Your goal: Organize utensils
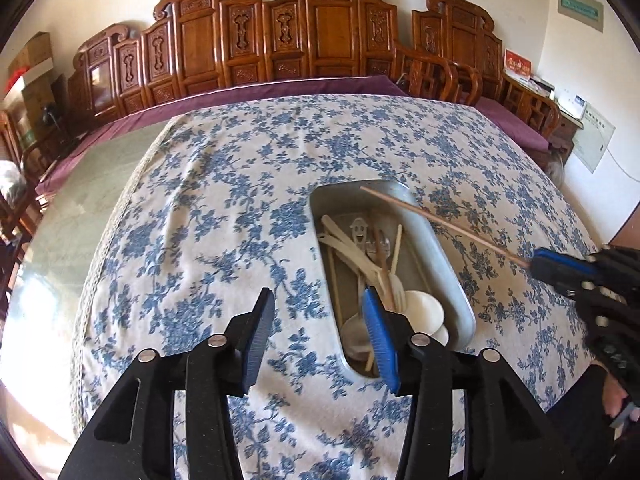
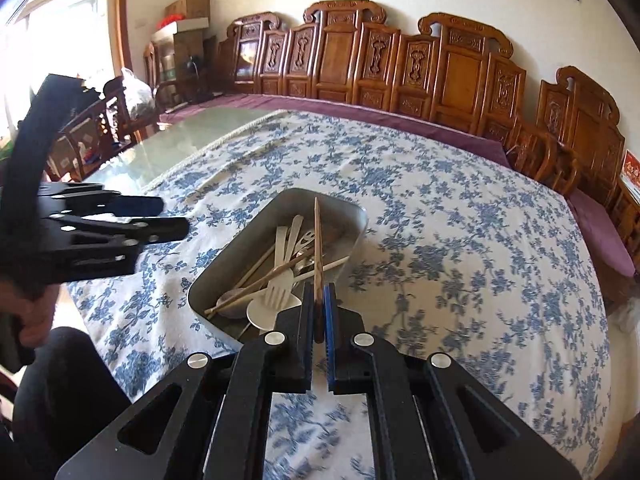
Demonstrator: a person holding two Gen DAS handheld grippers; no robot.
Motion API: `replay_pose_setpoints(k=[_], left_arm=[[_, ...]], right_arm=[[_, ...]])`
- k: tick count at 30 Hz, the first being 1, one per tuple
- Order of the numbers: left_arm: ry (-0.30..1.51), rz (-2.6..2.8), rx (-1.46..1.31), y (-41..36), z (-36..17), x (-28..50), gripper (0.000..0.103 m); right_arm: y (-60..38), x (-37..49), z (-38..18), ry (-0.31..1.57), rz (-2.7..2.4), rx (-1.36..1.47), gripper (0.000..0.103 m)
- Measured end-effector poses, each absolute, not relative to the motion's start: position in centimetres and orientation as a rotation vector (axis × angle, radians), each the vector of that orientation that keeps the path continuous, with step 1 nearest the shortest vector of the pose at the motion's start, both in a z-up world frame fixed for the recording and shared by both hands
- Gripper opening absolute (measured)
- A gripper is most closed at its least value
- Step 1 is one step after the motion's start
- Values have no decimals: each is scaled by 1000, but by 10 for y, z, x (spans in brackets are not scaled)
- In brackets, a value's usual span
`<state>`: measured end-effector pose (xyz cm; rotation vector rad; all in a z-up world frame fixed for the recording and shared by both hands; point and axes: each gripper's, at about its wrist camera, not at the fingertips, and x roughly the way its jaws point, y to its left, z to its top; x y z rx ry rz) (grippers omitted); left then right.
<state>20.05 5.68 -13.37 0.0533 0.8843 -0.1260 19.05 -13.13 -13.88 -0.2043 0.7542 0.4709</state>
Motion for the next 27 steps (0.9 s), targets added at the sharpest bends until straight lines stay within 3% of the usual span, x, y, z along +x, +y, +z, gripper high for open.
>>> replay_pose_setpoints(k=[11, 14, 16, 18, 23, 27], left_arm=[[867, -117, 23, 76, -124, 182, 49], [857, -114, 22, 78, -121, 179, 56], [851, -113, 23, 78, -119, 177, 59], [843, -112, 23, 76, -115, 175, 61], [817, -115, 32, 68, -105, 167, 73], [781, -111, 22, 61, -92, 158, 85]], right_arm=[[-101, 214, -174, 848, 449, -143, 6], [-95, 210, -177, 854, 478, -140, 7], [-96, 207, -177, 852, 486, -139, 13], [-100, 204, -173, 839, 497, -117, 28], [-116, 191, -154, 796, 496, -84, 40], [-139, 173, -129, 736, 462, -51, 64]])
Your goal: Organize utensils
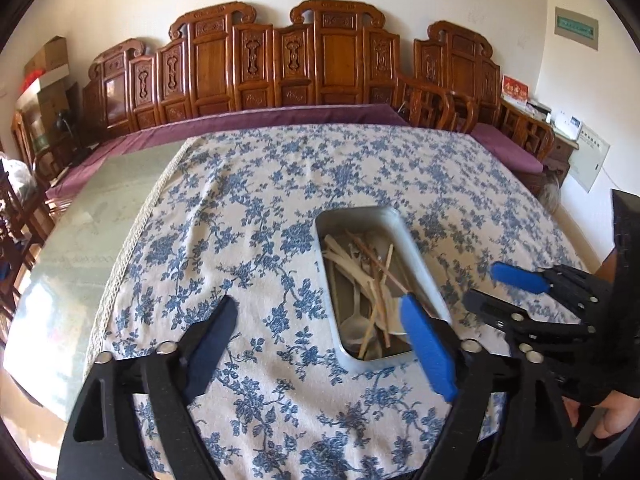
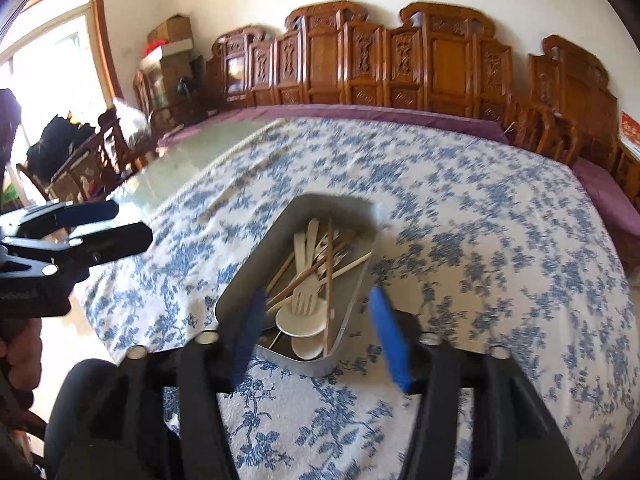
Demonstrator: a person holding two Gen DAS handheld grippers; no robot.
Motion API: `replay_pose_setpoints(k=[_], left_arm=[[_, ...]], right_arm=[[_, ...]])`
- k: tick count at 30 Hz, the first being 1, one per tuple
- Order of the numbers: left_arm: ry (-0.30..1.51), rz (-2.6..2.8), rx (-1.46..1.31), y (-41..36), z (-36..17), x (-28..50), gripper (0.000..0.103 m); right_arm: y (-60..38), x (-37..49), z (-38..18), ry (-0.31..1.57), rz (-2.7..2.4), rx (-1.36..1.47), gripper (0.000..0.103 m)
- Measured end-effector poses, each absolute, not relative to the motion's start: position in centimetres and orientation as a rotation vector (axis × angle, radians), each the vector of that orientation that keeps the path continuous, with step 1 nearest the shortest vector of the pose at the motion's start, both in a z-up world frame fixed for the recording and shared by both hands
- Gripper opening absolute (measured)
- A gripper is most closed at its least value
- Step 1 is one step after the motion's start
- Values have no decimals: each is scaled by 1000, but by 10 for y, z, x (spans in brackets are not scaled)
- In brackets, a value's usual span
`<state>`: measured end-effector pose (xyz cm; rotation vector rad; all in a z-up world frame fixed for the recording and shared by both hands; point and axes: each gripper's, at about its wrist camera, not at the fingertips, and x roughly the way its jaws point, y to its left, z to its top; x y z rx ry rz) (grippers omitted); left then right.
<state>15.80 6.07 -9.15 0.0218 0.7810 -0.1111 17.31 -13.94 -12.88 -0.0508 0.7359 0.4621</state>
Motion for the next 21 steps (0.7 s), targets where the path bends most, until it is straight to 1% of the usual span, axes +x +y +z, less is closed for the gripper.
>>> replay_pose_setpoints(k=[1, 2, 3, 4, 6, 9, 10, 17, 21], left_arm=[[776, -109, 19, 59, -89, 157, 87], [766, -105, 16, 57, -85, 154, 89], [758, -103, 15, 54, -81, 152, 90], [745, -98, 15, 52, -77, 149, 92], [720, -96, 14, 47, -69, 143, 94], [685, -101, 7, 39, -55, 132, 95], [678, -103, 5, 36, -52, 130, 95], [598, -96, 6, 17, -22, 100, 95], [557, -85, -7, 13, -11, 81, 95]], right_arm=[[-143, 170, -124, 725, 453, -50, 66], [-150, 165, -116, 708, 437, -50, 70], [-156, 159, -109, 692, 418, -48, 76], [-162, 155, -104, 679, 405, -44, 79], [-175, 144, -91, 646, 383, -31, 91], [-189, 129, -74, 604, 355, -25, 99], [-196, 122, -66, 583, 348, -16, 100], [-223, 84, -31, 481, 279, -4, 100], [-236, 66, -20, 440, 235, 12, 100]])
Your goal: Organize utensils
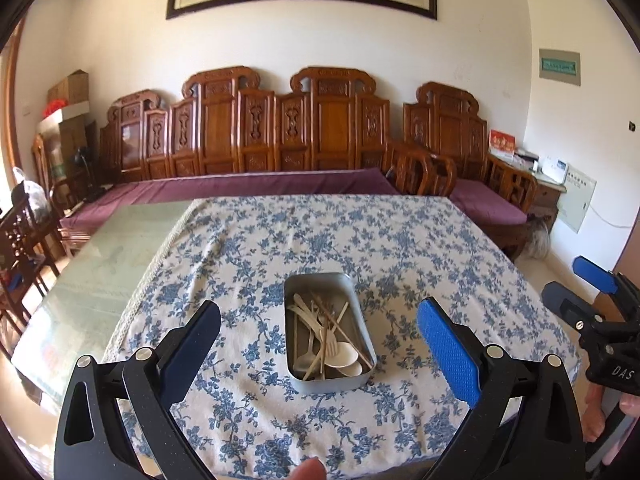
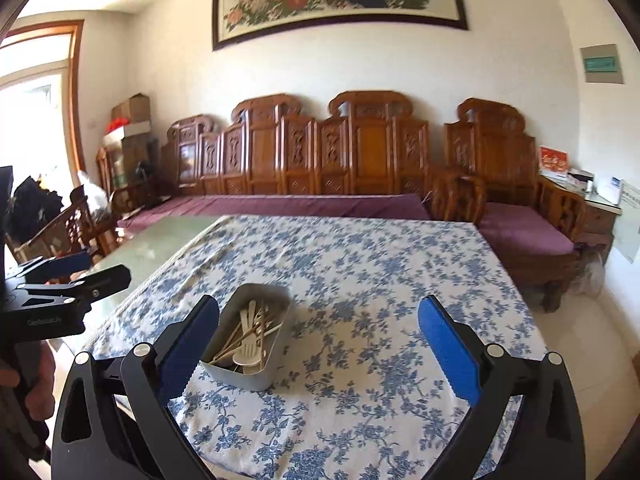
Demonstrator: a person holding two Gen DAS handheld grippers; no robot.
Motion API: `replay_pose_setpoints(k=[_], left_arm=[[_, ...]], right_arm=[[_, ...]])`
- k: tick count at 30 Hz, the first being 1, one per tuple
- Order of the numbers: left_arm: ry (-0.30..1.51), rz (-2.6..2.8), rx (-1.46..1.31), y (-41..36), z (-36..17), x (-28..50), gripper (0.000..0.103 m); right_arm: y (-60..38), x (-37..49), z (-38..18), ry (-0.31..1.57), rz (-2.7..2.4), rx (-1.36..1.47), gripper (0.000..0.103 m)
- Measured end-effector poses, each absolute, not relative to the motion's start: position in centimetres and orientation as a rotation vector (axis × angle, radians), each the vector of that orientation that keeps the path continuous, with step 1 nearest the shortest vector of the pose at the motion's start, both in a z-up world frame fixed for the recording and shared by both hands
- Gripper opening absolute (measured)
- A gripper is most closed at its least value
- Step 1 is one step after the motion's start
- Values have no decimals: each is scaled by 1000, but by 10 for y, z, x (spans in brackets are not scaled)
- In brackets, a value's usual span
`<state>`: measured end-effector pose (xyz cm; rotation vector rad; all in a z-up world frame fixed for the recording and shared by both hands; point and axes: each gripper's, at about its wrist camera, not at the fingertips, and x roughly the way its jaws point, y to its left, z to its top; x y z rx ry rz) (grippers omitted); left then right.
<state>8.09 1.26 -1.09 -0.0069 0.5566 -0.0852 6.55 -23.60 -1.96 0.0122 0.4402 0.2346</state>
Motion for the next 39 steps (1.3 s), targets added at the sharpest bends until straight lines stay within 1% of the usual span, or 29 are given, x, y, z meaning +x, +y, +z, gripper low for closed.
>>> replay_pose_setpoints(k=[13, 39], left_arm=[[527, -69, 10, 4, -5, 54, 95], [509, -64, 8, 1, -2, 47, 95]], right_arm=[[-250, 44, -13, 395, 181, 27, 100], [-251, 45, -13, 396, 176, 23, 100]])
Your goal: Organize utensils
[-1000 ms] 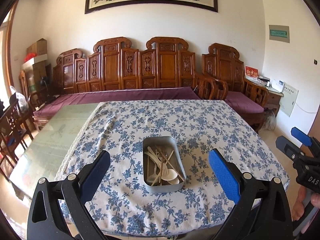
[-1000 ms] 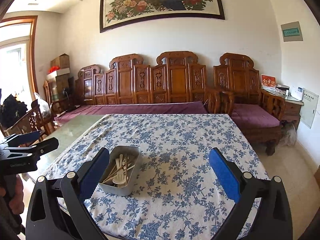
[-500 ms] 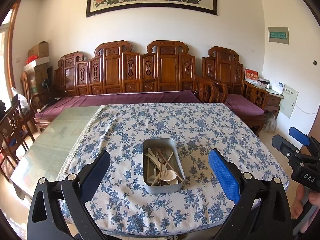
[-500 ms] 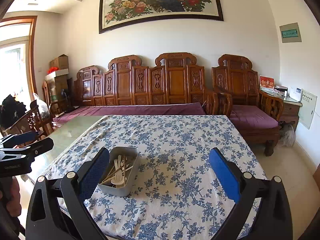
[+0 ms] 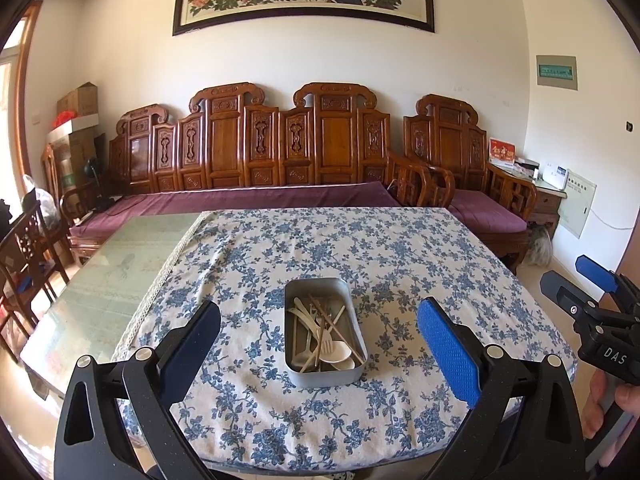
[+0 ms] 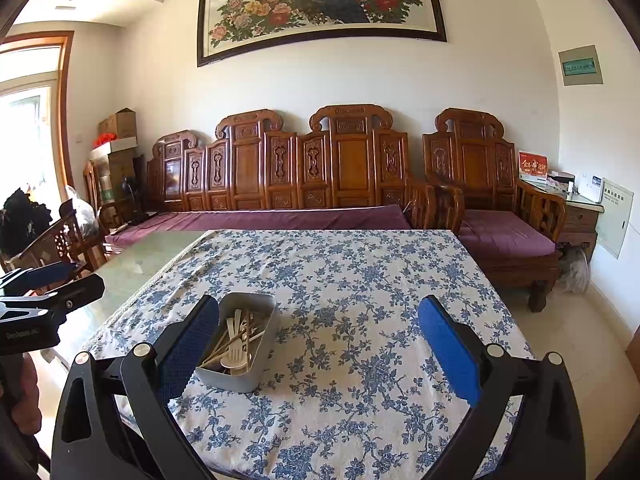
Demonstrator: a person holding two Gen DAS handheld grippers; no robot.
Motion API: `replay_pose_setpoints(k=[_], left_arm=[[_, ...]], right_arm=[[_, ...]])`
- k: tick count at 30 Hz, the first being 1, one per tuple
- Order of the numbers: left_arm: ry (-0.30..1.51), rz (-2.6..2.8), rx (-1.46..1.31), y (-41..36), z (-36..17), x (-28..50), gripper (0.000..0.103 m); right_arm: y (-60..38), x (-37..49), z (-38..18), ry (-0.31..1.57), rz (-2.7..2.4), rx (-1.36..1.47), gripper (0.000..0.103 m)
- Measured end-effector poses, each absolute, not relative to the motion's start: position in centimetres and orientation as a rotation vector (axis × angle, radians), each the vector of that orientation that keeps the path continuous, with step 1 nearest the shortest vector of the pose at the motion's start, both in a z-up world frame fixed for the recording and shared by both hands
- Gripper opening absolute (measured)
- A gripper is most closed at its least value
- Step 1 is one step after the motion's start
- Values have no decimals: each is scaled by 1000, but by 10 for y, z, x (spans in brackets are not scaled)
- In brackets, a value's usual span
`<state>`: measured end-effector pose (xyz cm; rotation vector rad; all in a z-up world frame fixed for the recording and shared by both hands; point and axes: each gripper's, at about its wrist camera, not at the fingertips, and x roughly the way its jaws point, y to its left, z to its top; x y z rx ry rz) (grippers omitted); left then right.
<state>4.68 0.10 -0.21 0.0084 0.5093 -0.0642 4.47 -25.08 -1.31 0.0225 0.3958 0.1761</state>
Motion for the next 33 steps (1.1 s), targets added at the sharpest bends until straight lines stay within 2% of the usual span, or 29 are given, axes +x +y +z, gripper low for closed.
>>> replay_pose_setpoints(k=[33], left_arm=[[490, -79, 10, -6, 6, 41, 95]], right_arm=[[-254, 42, -13, 394, 176, 30, 100]])
